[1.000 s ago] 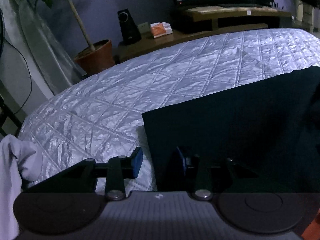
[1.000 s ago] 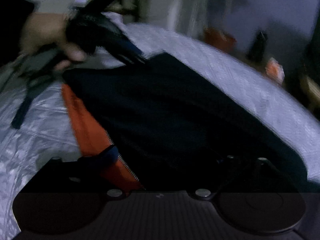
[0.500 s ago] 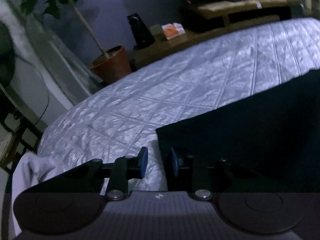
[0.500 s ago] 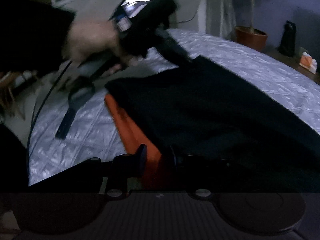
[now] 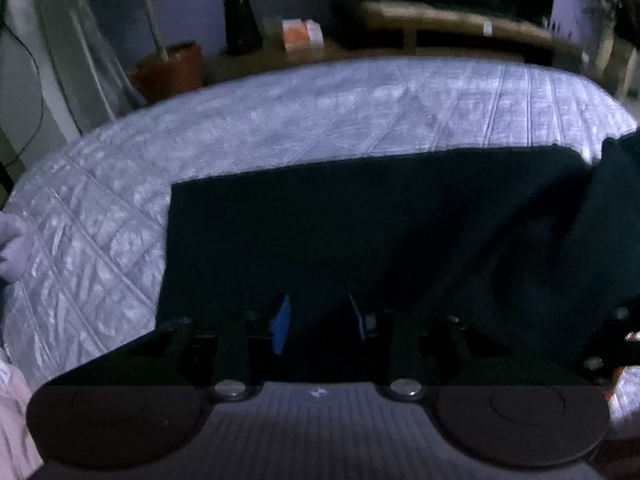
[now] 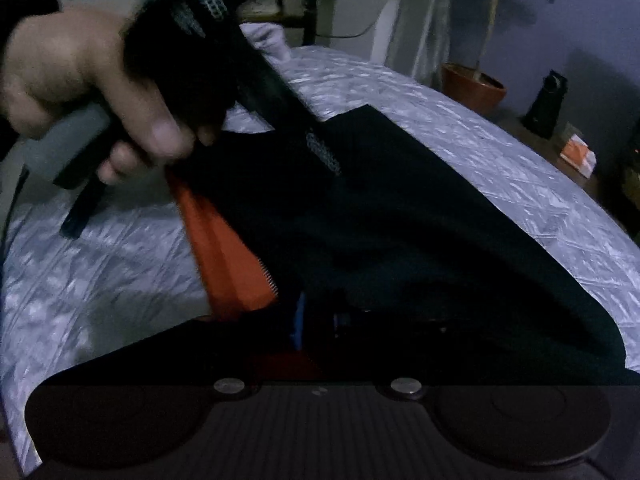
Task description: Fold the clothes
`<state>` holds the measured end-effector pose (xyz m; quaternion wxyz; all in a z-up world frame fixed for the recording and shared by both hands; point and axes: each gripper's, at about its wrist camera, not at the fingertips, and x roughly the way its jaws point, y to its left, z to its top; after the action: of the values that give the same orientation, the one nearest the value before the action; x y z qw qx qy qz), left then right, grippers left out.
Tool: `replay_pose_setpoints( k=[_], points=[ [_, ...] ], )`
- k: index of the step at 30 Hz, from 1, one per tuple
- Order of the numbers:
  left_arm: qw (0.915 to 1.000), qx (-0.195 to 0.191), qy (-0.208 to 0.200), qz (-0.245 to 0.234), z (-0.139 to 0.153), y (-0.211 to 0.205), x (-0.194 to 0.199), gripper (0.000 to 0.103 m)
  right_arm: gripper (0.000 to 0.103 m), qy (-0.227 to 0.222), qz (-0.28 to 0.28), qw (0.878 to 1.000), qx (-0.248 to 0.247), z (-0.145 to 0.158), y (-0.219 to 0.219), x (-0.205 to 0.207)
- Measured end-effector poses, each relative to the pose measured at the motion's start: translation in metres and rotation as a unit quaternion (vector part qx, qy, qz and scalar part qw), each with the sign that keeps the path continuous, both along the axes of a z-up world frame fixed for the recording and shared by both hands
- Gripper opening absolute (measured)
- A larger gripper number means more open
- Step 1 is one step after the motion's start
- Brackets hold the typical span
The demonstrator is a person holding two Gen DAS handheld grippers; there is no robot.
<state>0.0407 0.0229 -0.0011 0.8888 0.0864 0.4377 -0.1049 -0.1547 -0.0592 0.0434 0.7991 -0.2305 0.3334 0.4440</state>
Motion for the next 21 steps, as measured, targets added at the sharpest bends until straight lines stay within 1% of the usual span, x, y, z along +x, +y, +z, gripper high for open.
replay_pose_setpoints(
  k=[1,2,3,4,5,6,7,8,9,10,11,14,15,16,17,18,19,20,21],
  points=[
    [0.9998,-0.016,0.002,0.015,0.0,0.006,0.002,0.038,0.015,0.004,0.01,1.0,-0.002,0.001,-0.001,-0.004],
    [0.999,-0.033,0.004,0.029,-0.001,0.012,0.003,0.039,0.013,0.015,0.02,1.0,0.0,0.003,-0.003,-0.008],
    [0.9978,-0.047,0.007,0.045,0.0,0.019,0.007,0.036,0.013,0.032,0.029,0.999,0.001,0.003,-0.006,-0.012],
    [0.998,-0.039,0.006,0.05,0.001,0.021,0.009,0.035,0.013,0.048,0.037,0.998,0.001,0.004,-0.009,-0.016],
    [0.9984,-0.028,0.003,0.049,0.0,0.02,0.009,0.038,0.014,0.054,0.045,0.998,-0.006,0.003,-0.011,-0.022],
    [0.9987,-0.016,-0.001,0.048,0.0,0.019,0.01,0.042,0.015,0.062,0.048,0.997,-0.005,0.005,-0.015,-0.025],
    [0.9983,-0.015,0.0,0.056,0.001,0.02,0.01,0.042,0.015,0.058,0.038,0.998,0.008,0.012,-0.022,-0.024],
    [0.9976,-0.016,0.003,0.067,0.003,0.022,0.009,0.037,0.016,0.054,0.026,0.998,0.021,0.019,-0.029,-0.023],
    [0.9966,-0.017,0.003,0.08,0.006,0.023,0.01,0.033,0.018,0.036,0.003,0.999,0.032,0.027,-0.039,-0.019],
    [0.9955,-0.02,-0.005,0.093,0.01,0.024,0.009,0.033,0.025,0.015,-0.023,0.999,0.023,0.029,-0.046,-0.014],
    [0.9942,-0.024,-0.013,0.105,0.014,0.025,0.009,0.033,0.029,-0.006,-0.048,0.999,0.013,0.031,-0.054,-0.009],
    [0.9855,-0.076,-0.037,0.147,0.03,0.023,0.008,0.034,0.032,-0.034,-0.07,0.996,-0.044,0.018,-0.064,0.0],
    [0.9832,-0.089,-0.041,0.154,0.032,0.019,0.008,0.037,0.038,-0.039,-0.063,0.996,-0.058,0.014,-0.064,0.0],
    [0.9806,-0.102,-0.045,0.161,0.033,0.015,0.009,0.041,0.043,-0.053,-0.056,0.994,-0.071,0.012,-0.063,-0.003],
    [0.9794,-0.107,-0.046,0.165,0.035,0.012,0.007,0.052,0.051,-0.074,-0.052,0.993,-0.079,0.011,-0.063,-0.007],
    [0.9787,-0.109,-0.047,0.167,0.035,0.006,0.008,0.059,0.057,-0.086,-0.05,0.991,-0.084,0.012,-0.063,-0.009],
    [0.9793,-0.109,-0.048,0.164,0.031,-0.002,0.013,0.063,0.06,-0.098,-0.049,0.99,-0.088,0.012,-0.063,-0.01],
    [0.9805,-0.109,-0.048,0.156,0.029,-0.006,0.01,0.067,0.064,-0.096,-0.057,0.99,-0.088,0.012,-0.064,-0.007],
    [0.9816,-0.109,-0.048,0.149,0.027,-0.01,0.008,0.067,0.064,-0.085,-0.062,0.991,-0.087,0.012,-0.066,-0.003]
  ],
)
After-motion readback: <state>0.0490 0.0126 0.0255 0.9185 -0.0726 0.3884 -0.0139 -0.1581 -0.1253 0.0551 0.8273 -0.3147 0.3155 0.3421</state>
